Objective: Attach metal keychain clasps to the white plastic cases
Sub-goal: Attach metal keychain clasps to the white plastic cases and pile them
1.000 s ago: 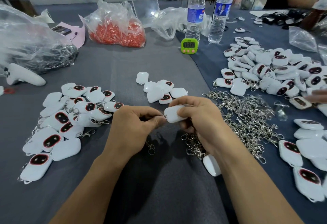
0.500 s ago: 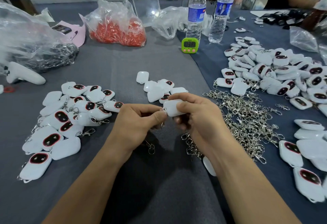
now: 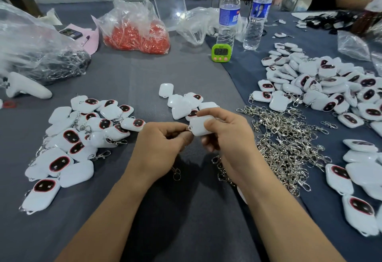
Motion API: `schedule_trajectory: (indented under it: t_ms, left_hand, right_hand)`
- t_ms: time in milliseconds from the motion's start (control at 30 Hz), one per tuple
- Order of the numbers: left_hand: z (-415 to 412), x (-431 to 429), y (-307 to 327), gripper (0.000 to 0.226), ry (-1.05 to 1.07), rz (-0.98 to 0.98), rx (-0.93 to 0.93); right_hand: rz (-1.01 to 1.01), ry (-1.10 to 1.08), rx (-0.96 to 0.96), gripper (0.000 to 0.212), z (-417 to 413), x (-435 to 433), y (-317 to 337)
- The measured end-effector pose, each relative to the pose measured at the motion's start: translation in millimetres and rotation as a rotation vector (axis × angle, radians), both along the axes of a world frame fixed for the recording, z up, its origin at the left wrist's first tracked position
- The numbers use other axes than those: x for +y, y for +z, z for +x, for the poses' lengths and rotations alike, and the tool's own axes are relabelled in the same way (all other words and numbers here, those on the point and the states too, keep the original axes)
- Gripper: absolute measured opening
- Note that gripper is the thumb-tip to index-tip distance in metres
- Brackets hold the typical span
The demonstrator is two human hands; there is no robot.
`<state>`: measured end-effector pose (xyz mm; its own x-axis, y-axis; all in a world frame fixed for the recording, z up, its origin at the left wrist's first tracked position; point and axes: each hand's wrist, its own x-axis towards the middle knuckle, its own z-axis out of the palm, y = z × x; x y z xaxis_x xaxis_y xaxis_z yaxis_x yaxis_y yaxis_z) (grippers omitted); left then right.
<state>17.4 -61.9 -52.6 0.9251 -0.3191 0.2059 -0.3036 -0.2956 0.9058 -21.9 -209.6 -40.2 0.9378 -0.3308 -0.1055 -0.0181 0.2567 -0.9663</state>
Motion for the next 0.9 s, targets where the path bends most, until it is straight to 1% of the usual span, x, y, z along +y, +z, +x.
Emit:
schedule_trajectory:
  t_ms: [67, 133, 167, 233, 267, 300, 367, 400, 433, 467, 500, 533, 567, 633, 700, 800, 833, 867, 900]
  left_hand:
    - [1, -1, 2, 0.024, -0.069, -0.087, 0.173]
    - [1, -3, 4, 0.029, -0.113, -0.130, 0.232]
    - [1, -3, 4, 0.031, -0.110, -0.127, 0.214]
    - [1, -1, 2, 0.033, -0.052, -0.050, 0.059]
    - [0, 0, 1, 0.029, -0.022, 0.025, -0.061]
    - [1, 1, 1, 0.023, 0.000, 0.139, -0.199]
    - [0, 2, 0, 0.018, 0.055, 0.451, -0.491]
    - [-1, 1, -1, 0.016, 0.078, 0.574, -0.593]
    - [-1, 1, -2, 0.014, 0.097, 0.650, -0.654]
    - [-2, 0, -3, 0.013, 0.113, 0.678, -0.673]
    - [-3, -1, -4, 0.013, 0.123, 0.658, -0.644]
    - [-3, -1, -5, 0.014, 0.114, 0.580, -0.562]
    - [-3, -2, -4, 0.017, 0.086, 0.445, -0.433]
    - [1, -4, -4, 0.021, -0.011, 0.131, -0.112]
    - [1, -7, -1, 0.026, -0.057, -0.014, 0.050]
    - [0, -10, 2, 0.026, -0.084, -0.141, 0.170]
    - [-1, -9, 3, 0.026, -0.070, -0.146, 0.157]
    - [-1, -8, 2, 0.025, -0.040, -0.110, 0.099]
    - [-2, -6, 2, 0.025, -0.009, -0.027, 0.000]
  right_hand:
    - [0.087, 0.041, 0.014, 0.029, -1, -3, 2]
    - [0.160, 0.074, 0.011, 0.029, -3, -4, 4]
    - [0.184, 0.079, 0.009, 0.029, -4, -3, 5]
    - [0.184, 0.055, -0.002, 0.029, -3, -1, 5]
    - [0.142, 0.027, -0.012, 0.030, -2, 0, 3]
    - [0.055, -0.005, -0.026, 0.031, -3, 2, 2]
    - [-0.236, -0.077, -0.061, 0.030, -5, 9, -2]
    - [-0.394, -0.108, -0.082, 0.027, -7, 12, -5]
    - [-0.522, -0.129, -0.101, 0.026, -8, 15, -6]
    - [-0.595, -0.145, -0.106, 0.025, -9, 17, -8]
    - [-0.605, -0.155, -0.090, 0.025, -8, 18, -8]
    - [-0.530, -0.155, -0.066, 0.027, -6, 16, -7]
    - [-0.386, -0.137, -0.044, 0.029, -4, 13, -4]
    - [-0.074, -0.087, -0.021, 0.032, -2, 6, 3]
    - [0.095, -0.050, -0.002, 0.032, -2, 0, 6]
    - [0.255, 0.007, 0.011, 0.029, -3, -2, 7]
    - [0.288, 0.016, 0.015, 0.029, -3, -1, 6]
    - [0.290, 0.009, 0.016, 0.029, -3, -1, 6]
    - [0.234, -0.016, 0.008, 0.029, -2, 0, 5]
